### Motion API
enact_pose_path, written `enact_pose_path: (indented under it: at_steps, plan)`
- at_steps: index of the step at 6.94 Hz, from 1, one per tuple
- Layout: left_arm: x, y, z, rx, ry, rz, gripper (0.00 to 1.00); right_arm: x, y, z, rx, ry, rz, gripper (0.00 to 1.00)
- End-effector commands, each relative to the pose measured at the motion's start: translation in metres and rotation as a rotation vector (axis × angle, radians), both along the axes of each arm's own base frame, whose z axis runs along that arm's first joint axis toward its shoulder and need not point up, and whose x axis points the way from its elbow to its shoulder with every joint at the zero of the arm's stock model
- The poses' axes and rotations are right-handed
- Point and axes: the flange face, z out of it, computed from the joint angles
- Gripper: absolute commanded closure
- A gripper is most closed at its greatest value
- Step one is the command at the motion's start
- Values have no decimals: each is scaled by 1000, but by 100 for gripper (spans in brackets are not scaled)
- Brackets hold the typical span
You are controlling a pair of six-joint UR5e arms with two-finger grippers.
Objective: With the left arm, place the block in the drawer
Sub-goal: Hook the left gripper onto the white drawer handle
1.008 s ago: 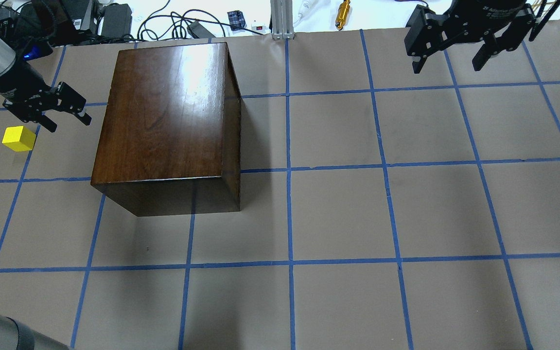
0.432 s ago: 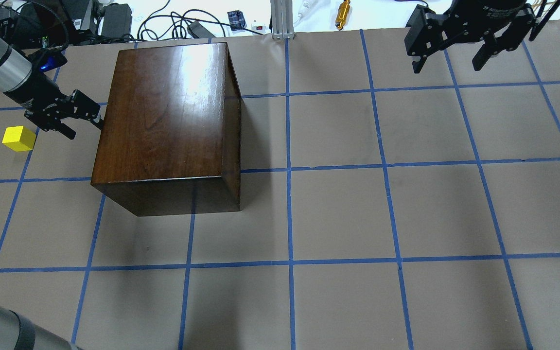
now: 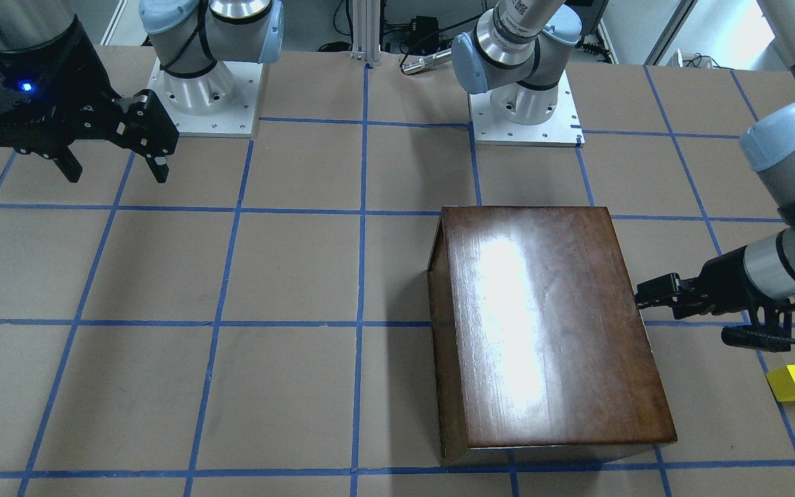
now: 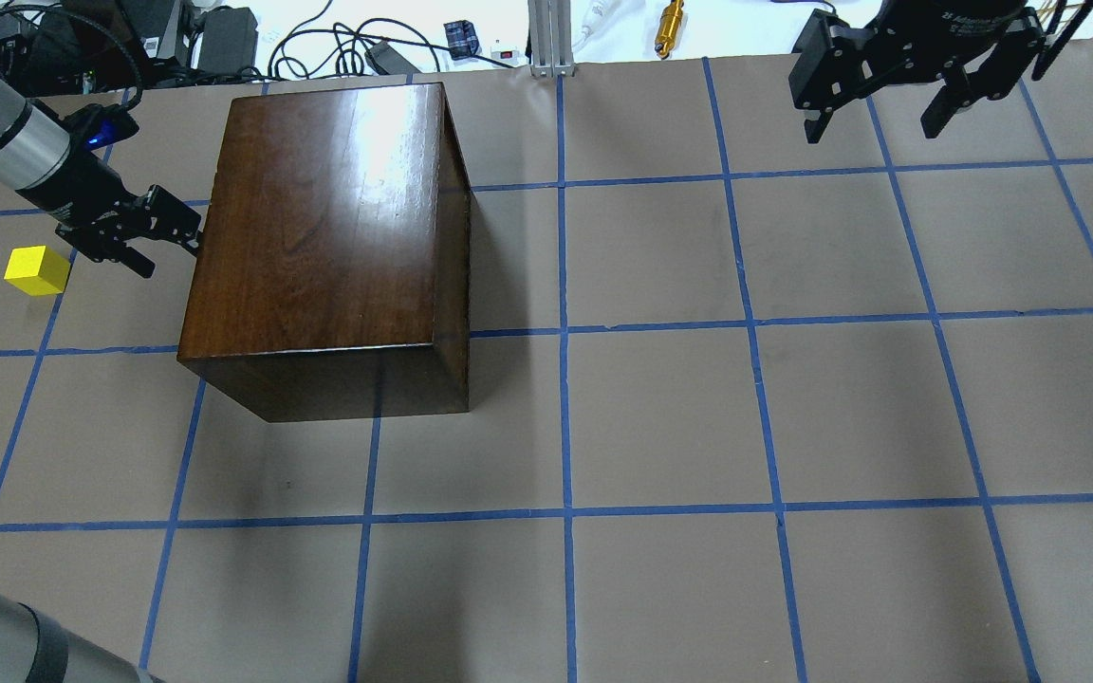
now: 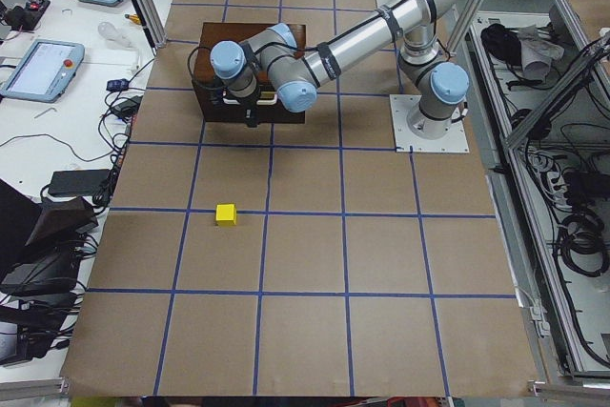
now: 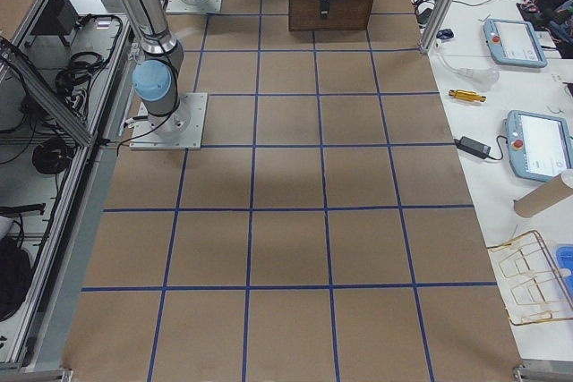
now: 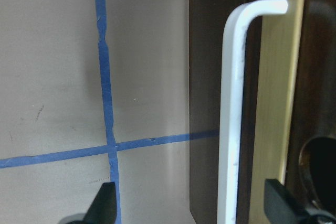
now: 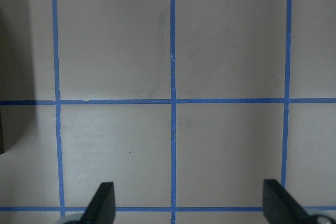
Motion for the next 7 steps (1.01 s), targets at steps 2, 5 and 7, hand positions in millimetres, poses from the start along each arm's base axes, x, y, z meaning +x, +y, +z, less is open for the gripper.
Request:
enact_pose_path:
  at_steps: [2,5,7]
  plan:
    - [6,2,-14,-7,18,16,0,0,0,0,0,0,0,0]
    - [9,0,-24,-17,18,-1,0,0,0,0,0,0,0,0]
    - [9,-1,-22,-19,12,-2,0,0,0,0,0,0,0,0]
